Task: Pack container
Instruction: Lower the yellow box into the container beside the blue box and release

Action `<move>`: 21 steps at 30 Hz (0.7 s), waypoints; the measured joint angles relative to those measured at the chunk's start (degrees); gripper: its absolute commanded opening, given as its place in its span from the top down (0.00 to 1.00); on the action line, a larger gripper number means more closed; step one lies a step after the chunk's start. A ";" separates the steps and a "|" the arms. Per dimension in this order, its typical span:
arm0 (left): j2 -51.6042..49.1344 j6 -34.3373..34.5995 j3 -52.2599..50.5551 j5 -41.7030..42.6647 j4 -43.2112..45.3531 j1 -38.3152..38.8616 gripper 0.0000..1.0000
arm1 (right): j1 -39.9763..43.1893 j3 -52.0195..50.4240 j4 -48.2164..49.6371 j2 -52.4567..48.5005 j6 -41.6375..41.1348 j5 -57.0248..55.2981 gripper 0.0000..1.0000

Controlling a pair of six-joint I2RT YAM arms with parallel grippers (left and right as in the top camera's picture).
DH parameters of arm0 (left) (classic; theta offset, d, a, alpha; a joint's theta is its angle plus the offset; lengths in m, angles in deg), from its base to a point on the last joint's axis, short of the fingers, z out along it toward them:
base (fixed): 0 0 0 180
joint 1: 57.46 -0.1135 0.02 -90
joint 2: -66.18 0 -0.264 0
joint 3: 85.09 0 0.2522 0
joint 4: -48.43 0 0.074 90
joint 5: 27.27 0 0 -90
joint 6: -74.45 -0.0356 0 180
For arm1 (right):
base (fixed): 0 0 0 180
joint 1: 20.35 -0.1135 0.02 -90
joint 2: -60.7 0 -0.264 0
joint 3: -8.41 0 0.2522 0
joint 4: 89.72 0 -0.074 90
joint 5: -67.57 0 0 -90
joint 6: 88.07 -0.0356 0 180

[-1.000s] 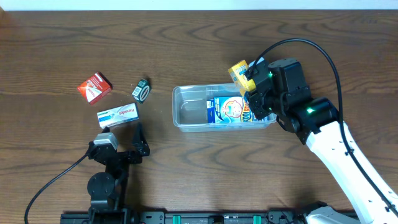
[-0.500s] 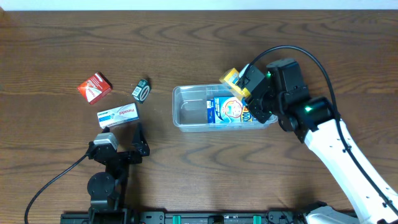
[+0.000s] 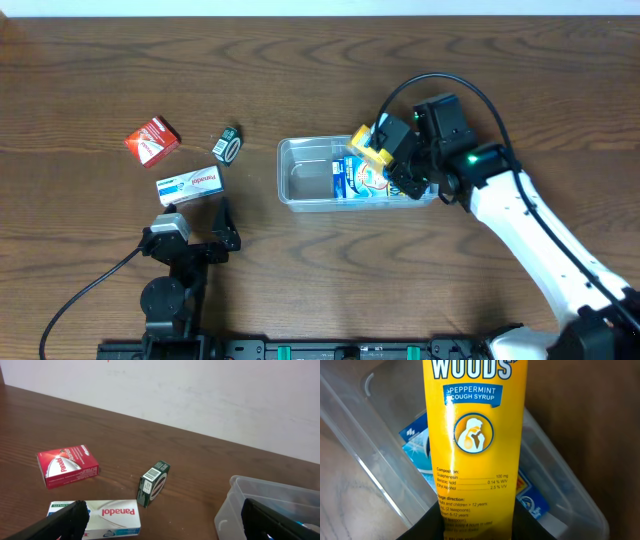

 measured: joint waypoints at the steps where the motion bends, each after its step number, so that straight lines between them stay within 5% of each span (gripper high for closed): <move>1: 0.00 0.00 0.00 -0.02 0.02 0.00 0.02 | 0.00 0.00 0.02 -0.72 0.22 0.50 0.69; 6: 0.00 0.00 0.00 -0.02 0.02 0.00 0.02 | 0.00 0.00 -0.04 -2.51 1.38 1.40 0.66; 10: 0.00 0.00 0.00 -0.02 0.00 0.00 0.02 | 0.00 0.00 -0.31 -2.56 2.10 2.12 0.52; 21: 0.00 0.00 0.00 -0.02 0.00 0.00 0.02 | 0.00 0.00 -0.66 -2.56 6.78 0.46 0.49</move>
